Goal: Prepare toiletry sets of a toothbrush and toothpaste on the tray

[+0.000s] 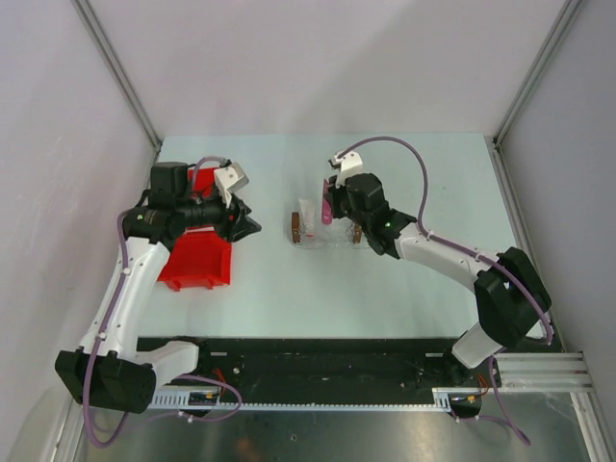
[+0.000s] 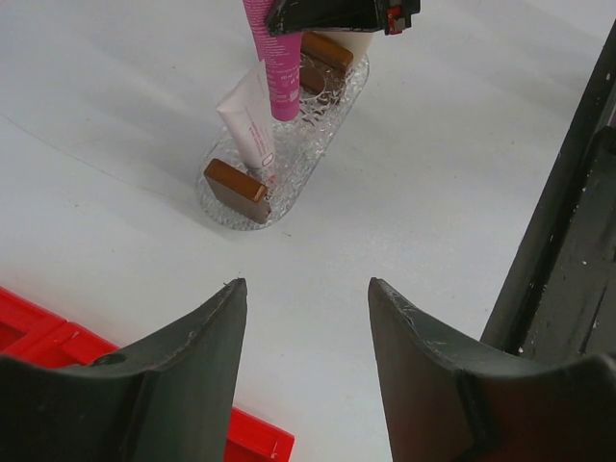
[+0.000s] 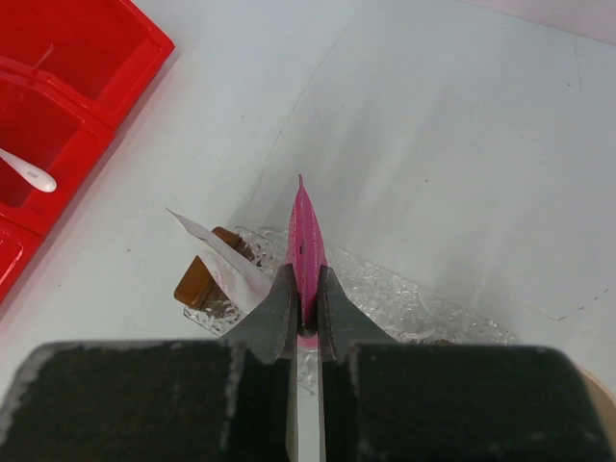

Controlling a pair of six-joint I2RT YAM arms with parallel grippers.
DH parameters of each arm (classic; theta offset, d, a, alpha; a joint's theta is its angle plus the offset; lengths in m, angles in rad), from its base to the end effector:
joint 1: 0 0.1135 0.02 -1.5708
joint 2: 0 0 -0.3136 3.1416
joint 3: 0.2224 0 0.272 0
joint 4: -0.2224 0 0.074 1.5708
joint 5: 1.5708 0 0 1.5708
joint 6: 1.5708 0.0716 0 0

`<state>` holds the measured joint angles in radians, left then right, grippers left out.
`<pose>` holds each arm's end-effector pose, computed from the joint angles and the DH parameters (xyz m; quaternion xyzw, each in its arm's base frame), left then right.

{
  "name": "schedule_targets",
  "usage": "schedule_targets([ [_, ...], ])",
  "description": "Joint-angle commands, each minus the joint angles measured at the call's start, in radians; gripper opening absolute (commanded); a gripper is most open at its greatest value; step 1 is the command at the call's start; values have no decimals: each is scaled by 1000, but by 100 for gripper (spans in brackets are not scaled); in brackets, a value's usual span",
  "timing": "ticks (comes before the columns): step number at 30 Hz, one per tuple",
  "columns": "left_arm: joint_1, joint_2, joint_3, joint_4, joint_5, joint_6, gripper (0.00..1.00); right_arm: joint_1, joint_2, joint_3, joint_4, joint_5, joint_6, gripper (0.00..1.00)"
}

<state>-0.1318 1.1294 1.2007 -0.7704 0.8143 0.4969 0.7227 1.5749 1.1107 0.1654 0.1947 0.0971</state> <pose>0.2317 -0.0832 0.3965 0.4164 0.7399 -0.2826 0.4464 0.3266 0.2695 0.3195 -0.1914 0.7796 0.1639 0.5734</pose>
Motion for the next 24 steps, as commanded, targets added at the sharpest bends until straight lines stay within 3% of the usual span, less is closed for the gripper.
schedule_targets([
  [1,0,-29,-9,17,3,-4,58,11,5,11,86,20,-5,0],
  [24,1,-40,-26,20,3,0,59,17,25,11,100,22,-27,0],
])
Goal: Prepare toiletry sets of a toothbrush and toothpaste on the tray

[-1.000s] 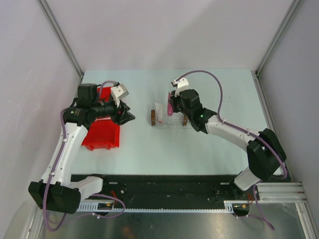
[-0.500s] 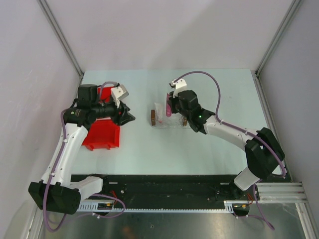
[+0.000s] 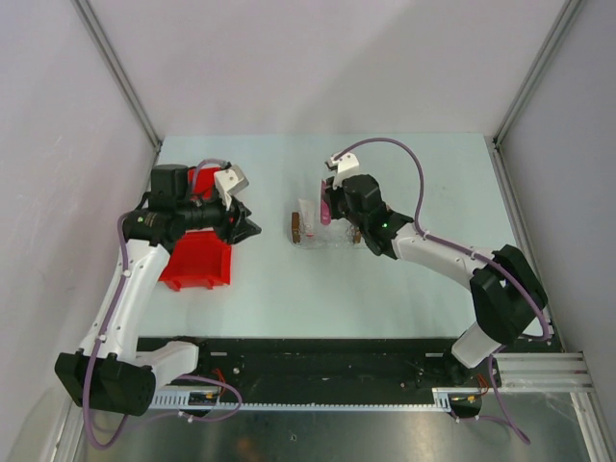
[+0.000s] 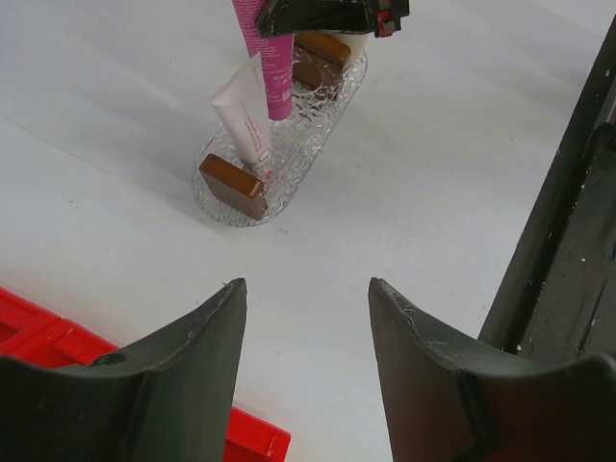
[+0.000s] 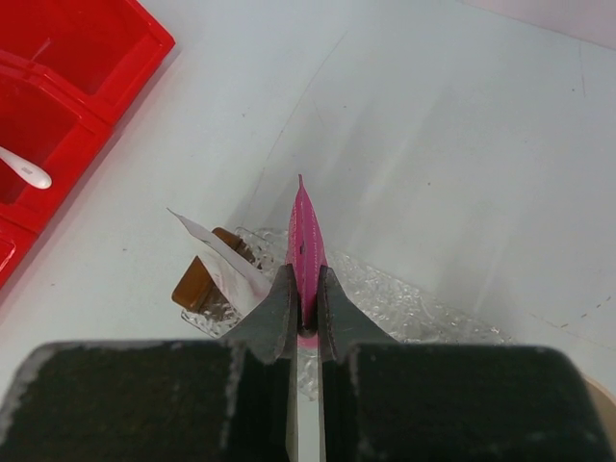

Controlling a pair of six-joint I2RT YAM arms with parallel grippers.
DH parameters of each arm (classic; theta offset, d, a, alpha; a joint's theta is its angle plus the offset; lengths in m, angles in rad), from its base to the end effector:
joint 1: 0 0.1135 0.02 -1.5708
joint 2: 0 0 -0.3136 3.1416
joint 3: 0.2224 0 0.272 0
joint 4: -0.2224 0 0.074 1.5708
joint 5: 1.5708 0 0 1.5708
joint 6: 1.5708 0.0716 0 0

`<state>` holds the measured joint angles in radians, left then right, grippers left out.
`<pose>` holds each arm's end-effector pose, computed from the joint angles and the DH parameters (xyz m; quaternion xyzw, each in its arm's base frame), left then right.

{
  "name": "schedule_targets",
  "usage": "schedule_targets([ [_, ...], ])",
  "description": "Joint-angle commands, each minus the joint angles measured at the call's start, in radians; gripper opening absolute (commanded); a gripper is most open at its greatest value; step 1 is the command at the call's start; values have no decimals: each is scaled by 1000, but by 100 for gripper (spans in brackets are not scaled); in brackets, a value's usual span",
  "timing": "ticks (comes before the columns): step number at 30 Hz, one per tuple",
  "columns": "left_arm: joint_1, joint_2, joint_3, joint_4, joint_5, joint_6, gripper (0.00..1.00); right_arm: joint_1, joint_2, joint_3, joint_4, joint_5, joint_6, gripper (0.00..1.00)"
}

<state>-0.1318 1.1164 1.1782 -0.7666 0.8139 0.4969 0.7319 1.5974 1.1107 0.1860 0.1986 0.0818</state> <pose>0.2284 -0.0828 0.3917 0.4157 0.7414 -0.2834 0.4441 0.3283 0.2759 0.3132 -0.2001 0.7779 0.1603 0.5737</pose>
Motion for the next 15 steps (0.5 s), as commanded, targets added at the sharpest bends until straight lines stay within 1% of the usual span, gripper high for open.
schedule_targets([
  [1,0,-26,-5,16,4,0,59,9,3,11,79,18,-13,0],
  [15,0,-30,-18,18,1,6,59,9,6,-14,107,12,-22,0],
])
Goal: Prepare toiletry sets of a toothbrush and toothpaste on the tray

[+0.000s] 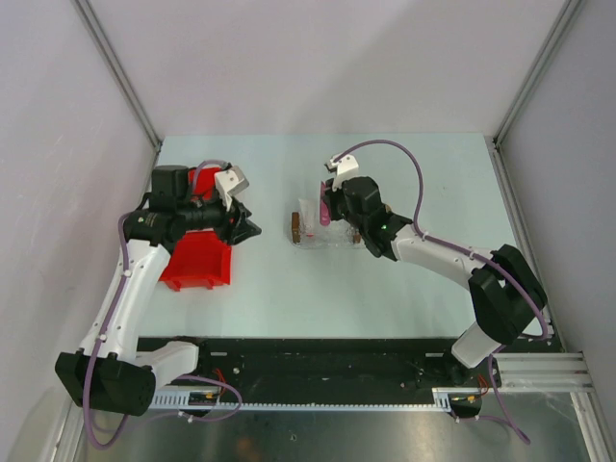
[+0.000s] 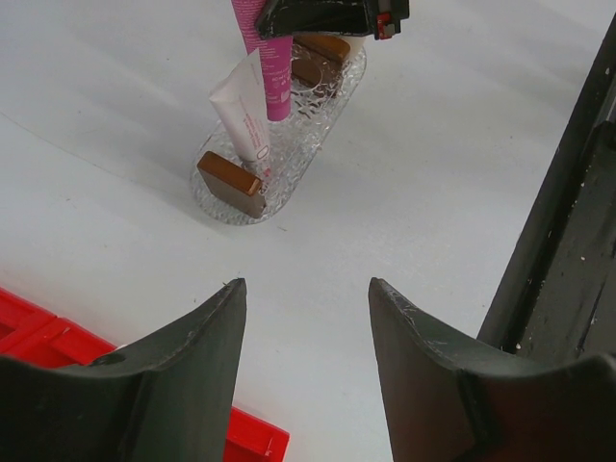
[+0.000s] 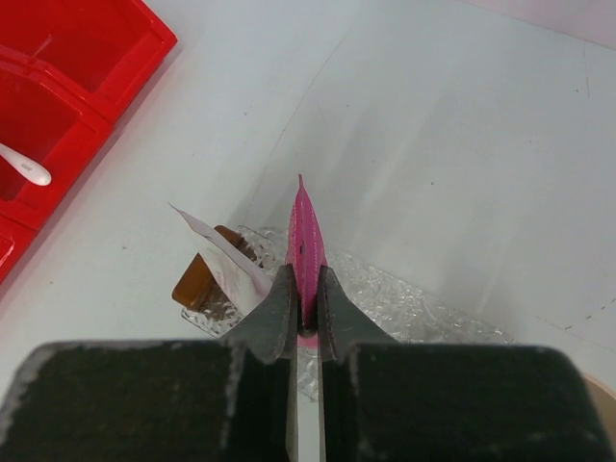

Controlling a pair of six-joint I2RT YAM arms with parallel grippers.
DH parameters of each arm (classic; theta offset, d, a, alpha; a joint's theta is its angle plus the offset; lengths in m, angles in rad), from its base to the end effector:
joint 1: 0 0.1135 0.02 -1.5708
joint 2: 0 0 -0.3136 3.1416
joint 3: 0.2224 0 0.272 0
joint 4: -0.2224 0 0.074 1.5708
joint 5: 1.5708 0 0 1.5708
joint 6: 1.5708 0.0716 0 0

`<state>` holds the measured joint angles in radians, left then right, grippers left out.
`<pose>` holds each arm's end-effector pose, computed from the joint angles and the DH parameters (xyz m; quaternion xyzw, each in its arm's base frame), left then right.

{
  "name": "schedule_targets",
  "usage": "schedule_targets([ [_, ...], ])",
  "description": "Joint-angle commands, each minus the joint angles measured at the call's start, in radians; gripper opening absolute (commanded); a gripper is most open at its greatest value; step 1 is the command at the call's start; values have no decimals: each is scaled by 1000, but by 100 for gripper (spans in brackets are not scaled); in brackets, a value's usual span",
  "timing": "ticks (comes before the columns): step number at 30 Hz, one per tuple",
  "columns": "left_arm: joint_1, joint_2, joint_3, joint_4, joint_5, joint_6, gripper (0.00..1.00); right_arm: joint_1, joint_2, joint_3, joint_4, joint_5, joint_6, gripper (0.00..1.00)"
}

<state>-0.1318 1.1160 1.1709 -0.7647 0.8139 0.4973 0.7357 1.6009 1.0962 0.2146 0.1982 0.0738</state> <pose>0.2284 -0.0828 0.3894 0.4153 0.7425 -0.2841 0.4422 0.3274 0.2773 0.3099 -0.2034 0.7739 0.1612 0.5777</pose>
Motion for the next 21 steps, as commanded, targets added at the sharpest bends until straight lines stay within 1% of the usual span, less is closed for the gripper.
schedule_targets([
  [1,0,-31,-11,16,-1,6,59,5,1,-1,78,13,-16,0],
  [21,0,-33,-17,16,2,7,59,5,5,-25,108,6,-25,0],
])
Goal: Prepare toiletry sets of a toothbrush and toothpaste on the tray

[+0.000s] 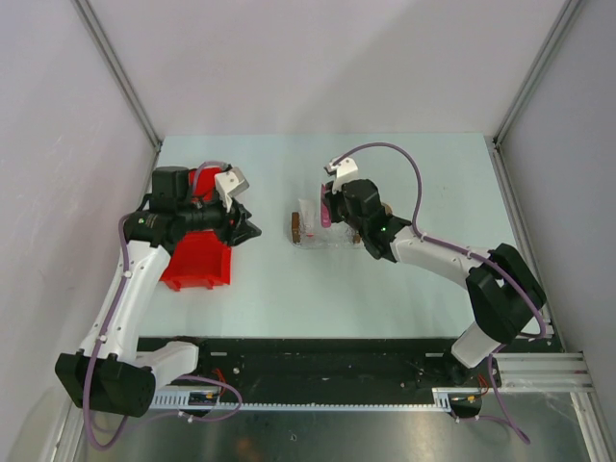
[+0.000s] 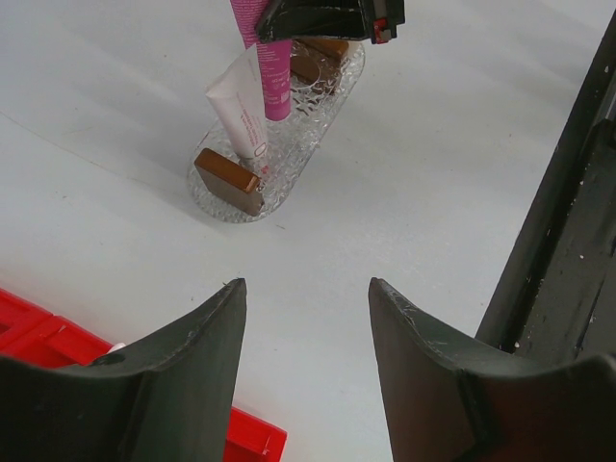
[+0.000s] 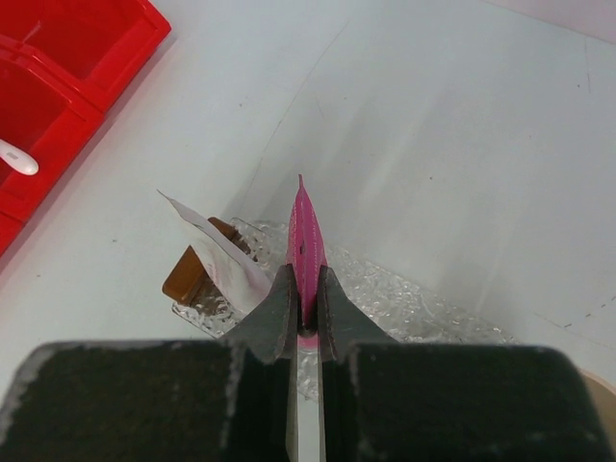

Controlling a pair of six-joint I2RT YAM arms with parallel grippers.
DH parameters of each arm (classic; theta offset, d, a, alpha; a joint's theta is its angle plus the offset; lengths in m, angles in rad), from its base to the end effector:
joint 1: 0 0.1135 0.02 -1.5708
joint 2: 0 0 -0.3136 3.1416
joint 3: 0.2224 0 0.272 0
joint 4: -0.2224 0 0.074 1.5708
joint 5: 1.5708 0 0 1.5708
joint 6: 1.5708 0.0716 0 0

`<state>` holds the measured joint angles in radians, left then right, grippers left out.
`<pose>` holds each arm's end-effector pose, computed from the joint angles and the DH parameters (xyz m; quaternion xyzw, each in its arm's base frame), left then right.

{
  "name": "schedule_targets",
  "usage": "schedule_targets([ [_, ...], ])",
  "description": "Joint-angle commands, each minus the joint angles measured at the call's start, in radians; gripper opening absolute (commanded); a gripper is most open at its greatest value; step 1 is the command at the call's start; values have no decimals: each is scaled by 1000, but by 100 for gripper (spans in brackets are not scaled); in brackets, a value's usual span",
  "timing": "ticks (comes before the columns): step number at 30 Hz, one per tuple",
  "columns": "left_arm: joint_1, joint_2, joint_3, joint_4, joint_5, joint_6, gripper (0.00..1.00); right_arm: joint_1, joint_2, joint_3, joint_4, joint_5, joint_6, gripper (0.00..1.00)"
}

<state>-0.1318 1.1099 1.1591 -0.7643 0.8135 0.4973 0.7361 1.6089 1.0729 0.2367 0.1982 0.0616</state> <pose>0.2267 -0.0825 0.3866 0.4146 0.7438 -0.2847 0.4401 0.3270 0.2772 0.3004 -0.2095 0.7750 0.1561 0.5754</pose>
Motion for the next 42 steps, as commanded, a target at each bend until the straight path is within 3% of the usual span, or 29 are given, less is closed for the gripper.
schedule_targets([
  [1,0,-27,-6,16,3,6,59,5,-3,-4,87,6,-14,0],
  [42,0,-27,-27,16,10,15,59,-40,40,-142,292,-151,-59,0],
])
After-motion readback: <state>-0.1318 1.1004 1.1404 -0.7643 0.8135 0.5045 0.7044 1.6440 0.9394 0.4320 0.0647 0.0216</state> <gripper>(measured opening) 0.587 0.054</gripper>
